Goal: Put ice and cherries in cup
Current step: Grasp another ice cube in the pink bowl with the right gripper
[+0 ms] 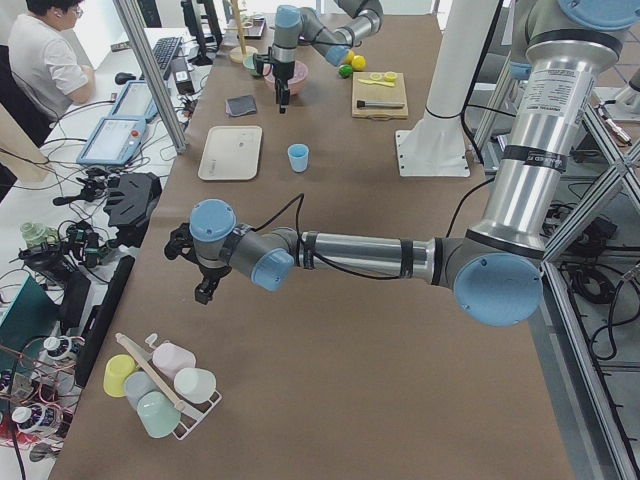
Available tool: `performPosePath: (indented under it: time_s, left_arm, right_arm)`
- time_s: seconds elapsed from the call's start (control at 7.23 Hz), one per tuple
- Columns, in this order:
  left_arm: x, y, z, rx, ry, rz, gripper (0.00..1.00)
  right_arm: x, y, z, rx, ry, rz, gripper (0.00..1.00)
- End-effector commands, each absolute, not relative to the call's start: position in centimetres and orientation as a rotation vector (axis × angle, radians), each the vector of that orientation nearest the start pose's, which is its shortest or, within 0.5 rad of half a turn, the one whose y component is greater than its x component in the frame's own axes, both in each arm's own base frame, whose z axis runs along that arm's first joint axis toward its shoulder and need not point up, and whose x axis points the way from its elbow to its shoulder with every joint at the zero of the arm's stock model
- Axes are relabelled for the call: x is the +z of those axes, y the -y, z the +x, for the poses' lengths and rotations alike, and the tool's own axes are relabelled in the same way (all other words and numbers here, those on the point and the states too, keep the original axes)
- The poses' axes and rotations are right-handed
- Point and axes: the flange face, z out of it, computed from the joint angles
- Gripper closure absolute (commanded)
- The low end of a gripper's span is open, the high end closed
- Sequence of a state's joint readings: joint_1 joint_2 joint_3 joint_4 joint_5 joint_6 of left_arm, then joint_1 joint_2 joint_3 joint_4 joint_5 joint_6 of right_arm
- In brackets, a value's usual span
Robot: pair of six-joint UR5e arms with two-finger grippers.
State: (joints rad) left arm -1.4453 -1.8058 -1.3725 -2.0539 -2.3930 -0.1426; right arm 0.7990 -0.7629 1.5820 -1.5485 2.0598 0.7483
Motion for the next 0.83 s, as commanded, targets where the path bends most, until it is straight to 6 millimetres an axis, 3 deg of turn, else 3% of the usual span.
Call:
performPosePath:
  time_s: [0.0,0.14,0.28,0.55,0.69]
  left_arm:
    - [57.2,61.4,1.7,0.197,-0.861,0.375,0.03]
    - [57.1,61.5,1.8,0.197,-0.862,0.375,0.03]
    - [56.8,61.4,2.0,0.203,-0.863,0.383,0.03]
    - [57.0,61.4,2.4,0.195,-0.870,0.387,0.03]
    - [56.7,61.4,2.8,0.201,-0.873,0.389,0.03]
  right_arm:
    - [29.5,57.2,-29.4,-0.387,0.783,0.302,0.24]
    - [34.0,57.4,-27.5,-0.461,0.719,0.305,0.24]
    - [36.3,57.3,-28.1,-0.457,0.637,0.307,0.24]
    - [38.2,57.4,-31.3,-0.477,0.568,0.290,0.25]
    - [38.8,58.5,-31.9,-0.480,0.544,0.310,0.25]
